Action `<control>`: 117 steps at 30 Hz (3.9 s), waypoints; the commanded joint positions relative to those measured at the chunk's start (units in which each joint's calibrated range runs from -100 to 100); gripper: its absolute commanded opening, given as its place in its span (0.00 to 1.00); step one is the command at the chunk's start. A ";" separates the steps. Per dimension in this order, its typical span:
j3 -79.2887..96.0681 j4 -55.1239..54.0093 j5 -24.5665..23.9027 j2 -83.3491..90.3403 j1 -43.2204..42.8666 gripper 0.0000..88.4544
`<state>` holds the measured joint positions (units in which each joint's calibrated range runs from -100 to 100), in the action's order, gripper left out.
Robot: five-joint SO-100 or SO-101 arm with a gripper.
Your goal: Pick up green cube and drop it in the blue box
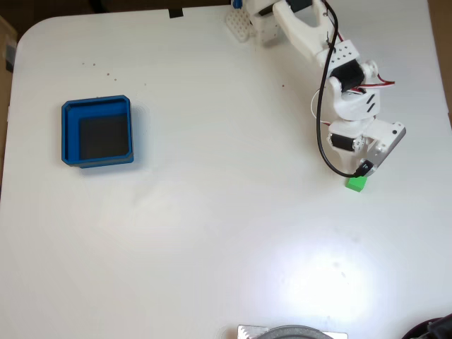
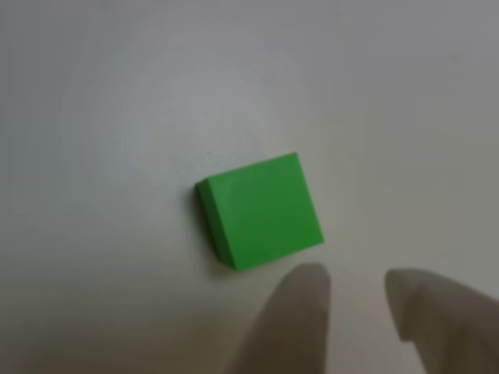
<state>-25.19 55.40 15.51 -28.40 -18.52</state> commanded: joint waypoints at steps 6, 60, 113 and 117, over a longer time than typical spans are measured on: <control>-9.46 7.50 0.68 -1.36 -1.94 0.04; -9.82 8.07 0.15 -1.53 -2.70 0.21; -13.68 8.07 -1.81 -4.79 -2.39 0.30; -17.36 8.07 -0.78 -8.72 -2.47 0.30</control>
<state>-36.11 63.09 13.60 -36.09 -20.94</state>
